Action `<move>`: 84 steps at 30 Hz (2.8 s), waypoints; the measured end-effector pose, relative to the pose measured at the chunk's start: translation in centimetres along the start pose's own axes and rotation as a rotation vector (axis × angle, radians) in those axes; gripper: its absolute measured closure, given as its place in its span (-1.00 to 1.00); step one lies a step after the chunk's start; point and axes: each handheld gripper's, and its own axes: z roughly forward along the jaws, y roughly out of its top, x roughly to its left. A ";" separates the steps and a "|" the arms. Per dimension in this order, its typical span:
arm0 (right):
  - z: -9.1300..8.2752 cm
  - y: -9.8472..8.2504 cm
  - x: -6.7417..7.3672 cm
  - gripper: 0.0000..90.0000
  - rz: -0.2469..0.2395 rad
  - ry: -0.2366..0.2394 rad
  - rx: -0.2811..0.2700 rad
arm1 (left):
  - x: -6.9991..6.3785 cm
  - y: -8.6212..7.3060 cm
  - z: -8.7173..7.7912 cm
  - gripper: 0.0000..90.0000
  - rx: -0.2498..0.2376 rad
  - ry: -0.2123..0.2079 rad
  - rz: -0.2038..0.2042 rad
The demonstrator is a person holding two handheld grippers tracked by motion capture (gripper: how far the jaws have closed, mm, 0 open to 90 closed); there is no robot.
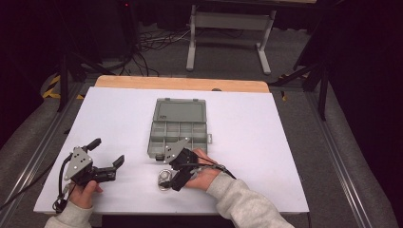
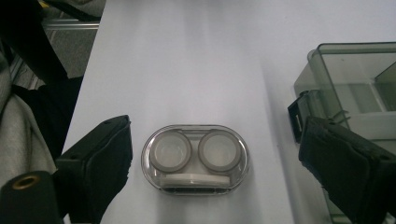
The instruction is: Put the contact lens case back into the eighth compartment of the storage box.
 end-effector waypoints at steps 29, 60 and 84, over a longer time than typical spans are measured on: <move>1.7 -0.4 0.7 -0.62 -0.017 0.049 0.123 | 0.0 0.0 0.0 -0.97 0.000 -0.003 -0.005; 2.3 -0.5 0.9 -0.41 -0.050 0.028 0.168 | 0.0 0.0 0.0 -0.97 0.001 -0.005 -0.004; -0.6 0.5 1.1 -0.41 -0.081 -0.008 0.071 | 0.0 0.0 0.0 -0.97 -0.001 -0.004 -0.003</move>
